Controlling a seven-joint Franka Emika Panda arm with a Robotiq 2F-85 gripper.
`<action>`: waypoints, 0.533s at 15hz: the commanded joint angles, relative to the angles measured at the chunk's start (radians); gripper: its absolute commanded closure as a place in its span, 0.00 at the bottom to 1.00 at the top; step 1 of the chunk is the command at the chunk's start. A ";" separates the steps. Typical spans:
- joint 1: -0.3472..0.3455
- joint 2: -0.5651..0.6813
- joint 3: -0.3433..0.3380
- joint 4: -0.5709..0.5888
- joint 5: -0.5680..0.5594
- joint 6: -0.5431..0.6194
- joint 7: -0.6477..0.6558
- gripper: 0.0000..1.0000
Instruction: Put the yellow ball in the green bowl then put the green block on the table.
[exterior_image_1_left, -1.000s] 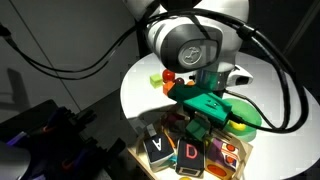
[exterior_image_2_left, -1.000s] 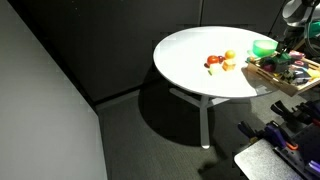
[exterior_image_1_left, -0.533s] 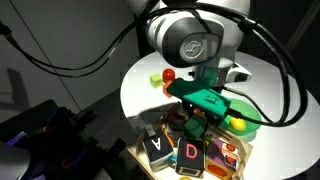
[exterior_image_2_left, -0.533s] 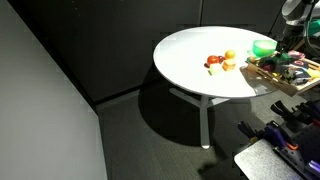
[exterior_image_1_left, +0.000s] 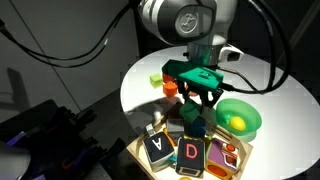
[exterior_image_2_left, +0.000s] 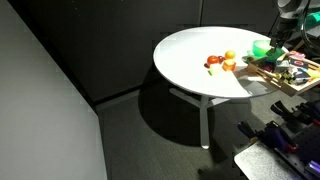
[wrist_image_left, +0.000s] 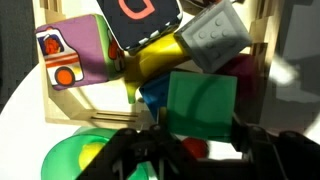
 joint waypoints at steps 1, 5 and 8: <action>0.022 -0.023 0.016 0.006 -0.014 -0.034 0.043 0.67; 0.041 -0.013 0.037 0.025 -0.005 -0.050 0.051 0.67; 0.054 -0.013 0.053 0.035 -0.003 -0.059 0.052 0.67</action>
